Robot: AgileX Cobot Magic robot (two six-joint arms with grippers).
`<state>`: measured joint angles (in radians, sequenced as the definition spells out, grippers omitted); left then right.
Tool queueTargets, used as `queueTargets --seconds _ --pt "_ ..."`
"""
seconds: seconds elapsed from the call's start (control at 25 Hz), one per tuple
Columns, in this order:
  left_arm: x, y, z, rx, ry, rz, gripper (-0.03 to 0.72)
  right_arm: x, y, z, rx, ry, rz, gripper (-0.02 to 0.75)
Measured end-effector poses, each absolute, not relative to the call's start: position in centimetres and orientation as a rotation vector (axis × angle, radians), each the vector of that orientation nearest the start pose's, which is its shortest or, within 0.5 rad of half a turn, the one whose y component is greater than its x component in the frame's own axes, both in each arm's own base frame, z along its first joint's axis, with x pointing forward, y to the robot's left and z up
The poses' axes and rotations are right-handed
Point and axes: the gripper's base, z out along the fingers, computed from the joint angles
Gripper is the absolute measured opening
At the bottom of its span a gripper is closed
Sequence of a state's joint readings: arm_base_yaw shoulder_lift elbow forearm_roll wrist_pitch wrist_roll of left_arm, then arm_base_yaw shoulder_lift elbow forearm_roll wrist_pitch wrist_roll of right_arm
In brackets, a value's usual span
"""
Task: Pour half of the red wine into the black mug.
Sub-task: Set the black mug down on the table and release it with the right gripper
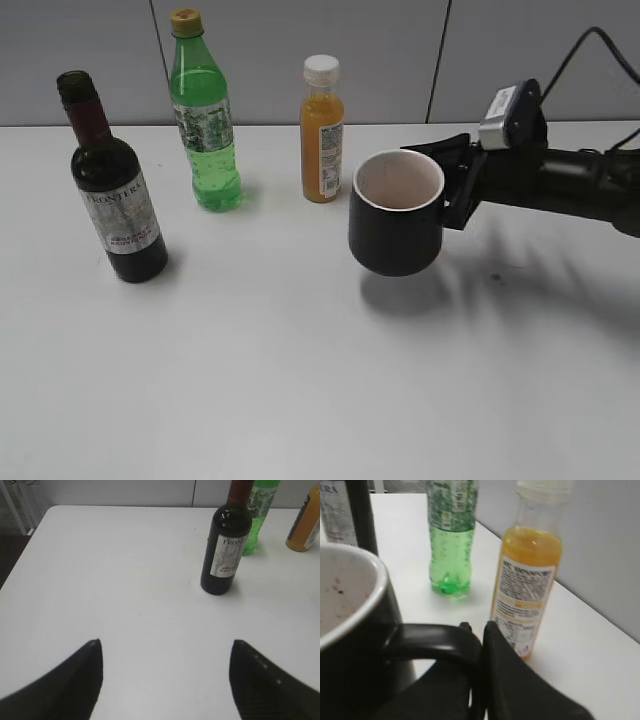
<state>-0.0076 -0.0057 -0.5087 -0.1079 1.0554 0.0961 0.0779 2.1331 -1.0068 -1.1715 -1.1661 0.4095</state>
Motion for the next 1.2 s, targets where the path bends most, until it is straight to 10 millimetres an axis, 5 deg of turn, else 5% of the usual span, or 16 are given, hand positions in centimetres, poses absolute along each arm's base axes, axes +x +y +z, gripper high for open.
queueTargets --seconds 0.36,0.88,1.2 --pt "-0.7 -0.8 28.0 0.110 2.018 -0.073 0.589 36.9 15.9 11.1 -1.144 1.433 0.894 0.029" --pt "-0.7 -0.8 28.0 0.110 2.018 -0.073 0.589 37.1 17.6 6.6 -1.091 1.506 0.942 0.029" --pt "-0.7 -0.8 28.0 0.110 2.018 -0.073 0.589 37.5 17.5 6.1 -1.048 1.504 0.900 0.029"
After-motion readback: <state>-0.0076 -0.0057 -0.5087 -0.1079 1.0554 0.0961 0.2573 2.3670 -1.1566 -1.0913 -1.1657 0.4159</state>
